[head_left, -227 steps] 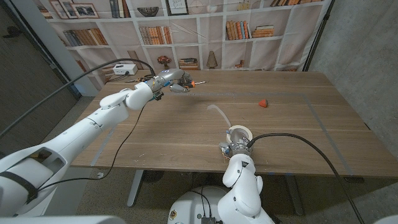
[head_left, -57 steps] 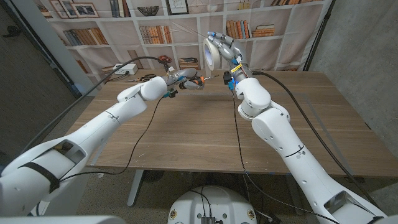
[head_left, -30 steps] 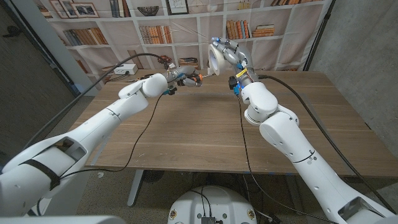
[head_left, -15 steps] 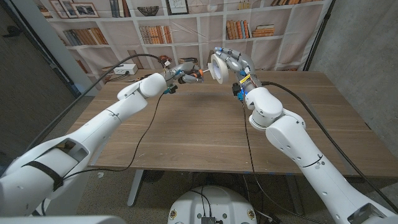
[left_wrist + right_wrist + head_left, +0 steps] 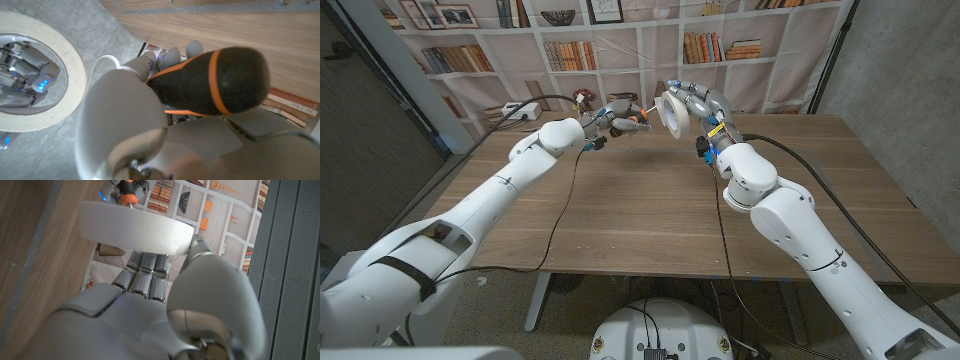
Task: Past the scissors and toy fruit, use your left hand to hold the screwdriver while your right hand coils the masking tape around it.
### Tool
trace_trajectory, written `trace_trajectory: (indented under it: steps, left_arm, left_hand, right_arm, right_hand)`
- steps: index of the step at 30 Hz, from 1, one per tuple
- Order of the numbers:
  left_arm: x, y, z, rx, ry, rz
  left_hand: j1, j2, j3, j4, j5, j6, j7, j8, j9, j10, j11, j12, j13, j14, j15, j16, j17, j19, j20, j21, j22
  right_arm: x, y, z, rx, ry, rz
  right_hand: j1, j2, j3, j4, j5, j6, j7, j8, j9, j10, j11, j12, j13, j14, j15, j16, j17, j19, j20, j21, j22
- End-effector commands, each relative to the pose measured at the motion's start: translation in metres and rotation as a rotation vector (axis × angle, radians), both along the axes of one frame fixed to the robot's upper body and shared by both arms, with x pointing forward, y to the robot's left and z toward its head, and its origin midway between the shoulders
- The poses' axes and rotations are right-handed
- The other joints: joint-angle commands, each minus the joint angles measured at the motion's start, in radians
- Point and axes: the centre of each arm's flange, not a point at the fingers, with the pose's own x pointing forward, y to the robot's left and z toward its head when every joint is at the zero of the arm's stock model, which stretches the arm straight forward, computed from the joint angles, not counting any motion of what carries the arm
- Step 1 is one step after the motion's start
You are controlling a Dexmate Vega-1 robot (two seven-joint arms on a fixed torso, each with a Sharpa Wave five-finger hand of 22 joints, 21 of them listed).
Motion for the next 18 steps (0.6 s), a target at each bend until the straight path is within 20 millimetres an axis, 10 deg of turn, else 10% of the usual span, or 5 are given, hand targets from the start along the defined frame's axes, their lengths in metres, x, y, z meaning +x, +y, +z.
trace_trajectory:
  steps: [1, 18]
  left_arm:
    - [0.013, 0.004, 0.0, -0.126, 0.185, -0.137]
    - [0.024, 0.01, -0.003, -0.211, 0.446, -0.234]
  left_hand:
    - [0.164, 0.156, 0.007, -0.006, -0.003, 0.002, 0.004, 0.02, 0.014, 0.008, 0.005, 0.008, 0.004, 0.002, 0.002, 0.012, 0.001, 0.011, -0.101, 0.005, 0.003]
    - [0.167, 0.157, 0.011, -0.009, -0.012, -0.005, -0.001, 0.023, 0.025, 0.007, 0.002, 0.012, 0.01, -0.001, 0.001, 0.027, 0.0, 0.018, -0.106, 0.003, -0.001]
  right_arm:
    - [0.005, -0.002, -0.001, -0.001, -0.009, 0.003]
    - [0.026, 0.004, -0.006, -0.069, 0.012, -0.007]
  right_hand:
    - [0.053, 0.052, 0.033, -0.028, -0.002, 0.111, 0.105, -0.005, 0.004, 0.148, -0.149, 0.004, 0.003, 0.05, -0.195, 0.006, 0.002, -0.008, -0.003, 0.012, -0.003]
    - [0.045, 0.05, 0.037, -0.028, -0.005, 0.112, 0.097, -0.013, 0.01, 0.138, -0.147, 0.005, 0.008, 0.035, -0.195, 0.004, 0.002, -0.03, -0.014, 0.031, -0.022]
